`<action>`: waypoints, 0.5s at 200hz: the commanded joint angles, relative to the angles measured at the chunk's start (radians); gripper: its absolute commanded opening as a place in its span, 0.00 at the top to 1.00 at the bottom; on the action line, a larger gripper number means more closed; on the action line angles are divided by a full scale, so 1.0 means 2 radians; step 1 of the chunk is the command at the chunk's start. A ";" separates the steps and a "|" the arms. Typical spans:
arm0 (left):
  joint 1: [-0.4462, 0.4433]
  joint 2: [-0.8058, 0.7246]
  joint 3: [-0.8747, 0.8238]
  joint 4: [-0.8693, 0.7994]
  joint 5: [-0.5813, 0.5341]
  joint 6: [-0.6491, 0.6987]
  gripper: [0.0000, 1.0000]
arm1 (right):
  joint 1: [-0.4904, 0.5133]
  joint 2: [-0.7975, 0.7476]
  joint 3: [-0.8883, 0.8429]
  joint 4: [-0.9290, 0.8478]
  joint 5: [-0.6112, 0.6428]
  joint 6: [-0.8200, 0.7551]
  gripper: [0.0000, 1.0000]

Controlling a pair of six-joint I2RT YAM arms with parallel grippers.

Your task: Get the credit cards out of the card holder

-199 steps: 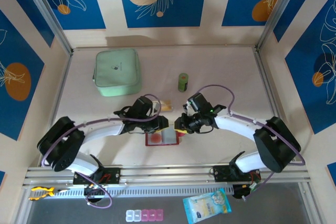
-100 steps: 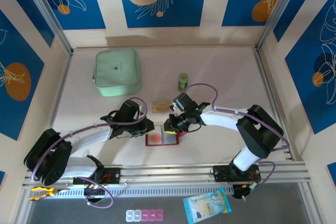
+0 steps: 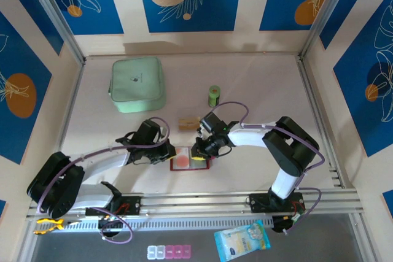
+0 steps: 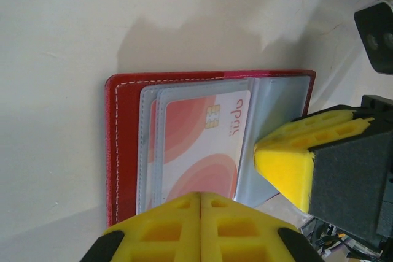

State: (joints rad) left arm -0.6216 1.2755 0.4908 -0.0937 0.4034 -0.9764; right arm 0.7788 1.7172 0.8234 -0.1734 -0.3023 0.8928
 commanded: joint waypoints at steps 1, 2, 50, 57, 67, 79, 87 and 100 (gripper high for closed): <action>0.005 0.012 -0.006 0.006 0.017 0.010 0.94 | 0.002 0.009 0.003 -0.028 0.011 -0.011 0.84; 0.005 0.012 -0.006 0.006 0.018 0.010 0.94 | 0.002 0.009 0.004 -0.029 0.011 -0.012 0.84; 0.005 0.031 -0.003 0.015 0.025 0.012 0.96 | 0.004 -0.016 0.016 -0.035 0.011 -0.014 0.84; 0.005 0.033 -0.003 0.016 0.025 0.012 0.97 | 0.004 -0.019 0.018 -0.036 0.009 -0.014 0.84; 0.005 0.035 -0.004 0.015 0.025 0.013 0.97 | 0.004 -0.020 0.021 -0.036 0.006 -0.013 0.84; 0.005 0.038 -0.004 0.015 0.024 0.014 0.97 | 0.004 -0.020 0.023 -0.032 0.001 -0.012 0.84; 0.005 0.039 -0.005 0.015 0.023 0.016 0.98 | 0.005 -0.019 0.025 -0.028 -0.003 -0.010 0.83; 0.005 0.042 -0.002 0.011 0.023 0.019 0.98 | 0.005 -0.019 0.025 -0.021 -0.008 -0.007 0.82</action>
State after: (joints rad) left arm -0.6216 1.3434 0.4908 -0.0784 0.4370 -0.9657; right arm 0.7799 1.7035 0.8478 -0.2119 -0.2920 0.8803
